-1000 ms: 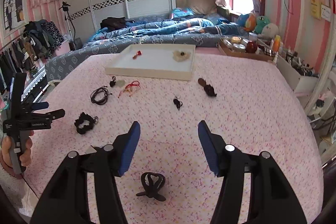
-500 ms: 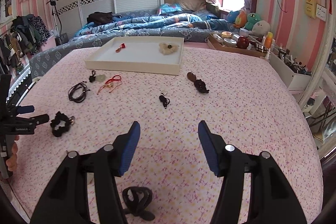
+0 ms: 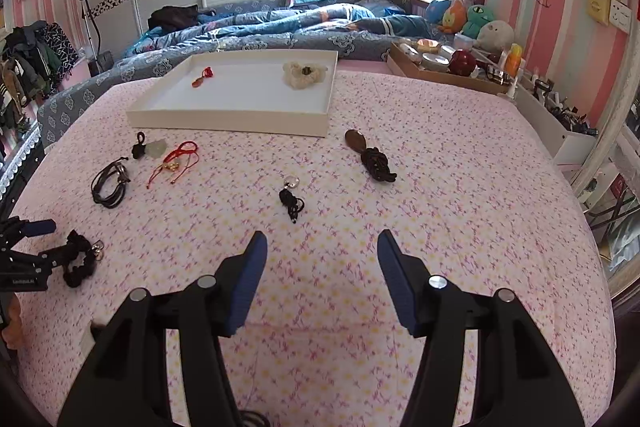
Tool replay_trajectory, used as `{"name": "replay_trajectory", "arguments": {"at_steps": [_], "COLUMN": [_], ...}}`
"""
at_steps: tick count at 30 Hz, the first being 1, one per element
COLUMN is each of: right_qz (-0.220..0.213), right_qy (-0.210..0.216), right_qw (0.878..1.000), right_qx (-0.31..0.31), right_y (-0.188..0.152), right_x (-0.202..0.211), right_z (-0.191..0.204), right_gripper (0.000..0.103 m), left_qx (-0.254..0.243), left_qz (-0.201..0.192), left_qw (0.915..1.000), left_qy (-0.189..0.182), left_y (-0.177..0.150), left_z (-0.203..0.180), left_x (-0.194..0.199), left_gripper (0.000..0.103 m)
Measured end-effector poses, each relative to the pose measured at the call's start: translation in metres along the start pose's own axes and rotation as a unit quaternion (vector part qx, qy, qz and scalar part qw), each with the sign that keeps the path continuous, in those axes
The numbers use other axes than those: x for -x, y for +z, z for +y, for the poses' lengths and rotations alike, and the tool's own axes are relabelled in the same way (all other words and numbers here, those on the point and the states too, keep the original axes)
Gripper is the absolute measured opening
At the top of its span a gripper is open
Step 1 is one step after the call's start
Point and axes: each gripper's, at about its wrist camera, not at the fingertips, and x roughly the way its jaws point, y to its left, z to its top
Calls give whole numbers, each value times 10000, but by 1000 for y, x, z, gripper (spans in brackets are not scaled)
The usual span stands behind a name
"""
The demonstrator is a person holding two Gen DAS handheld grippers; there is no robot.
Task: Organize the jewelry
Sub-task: 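Close left tool on black scrunchie while right tool closes on black keychain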
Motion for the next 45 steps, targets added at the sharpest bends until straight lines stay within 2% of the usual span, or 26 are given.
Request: {"name": "replay_trajectory", "arguments": {"at_steps": [5, 8, 10, 14, 22, 30, 36, 42, 45], "right_qz": [170, 269, 333, 460, 678, 766, 776, 779, 761], "right_qy": [-12, 6, 10, 8, 46, 86, 225, 411, 356], "right_qw": [9998, 9996, 9994, 9988, 9976, 9969, 9966, 9958, 9956], "right_qx": [71, 77, 112, 172, 150, 166, 178, 264, 403], "right_y": [6, 9, 12, 16, 20, 20, 25, 25, 25], "right_x": [-20, -32, -41, -56, -80, -94, -97, -98, -96], "right_z": [5, 7, 9, 12, 11, 14, 15, 20, 25], "right_gripper": [58, 58, 58, 58, 58, 56, 42, 17, 12], "left_qx": [-5, -83, -159, -231, -193, -199, -230, -237, -227], "left_qz": [37, 11, -17, -3, 48, 94, 121, 134, 150], "left_qw": [9999, 9999, 9998, 9994, 9982, 9974, 9973, 9976, 9981], "left_qy": [-116, -105, -142, -257, -560, -682, -693, -629, -561], "left_y": [3, 4, 5, 9, 19, 22, 24, 24, 24], "left_z": [2, 0, -2, -3, 5, 6, 5, 4, 3], "left_x": [-5, -6, -5, -6, -10, -12, -13, -12, -12], "left_gripper": [80, 74, 63, 52, 23, 14, 12, 11, 11]}}
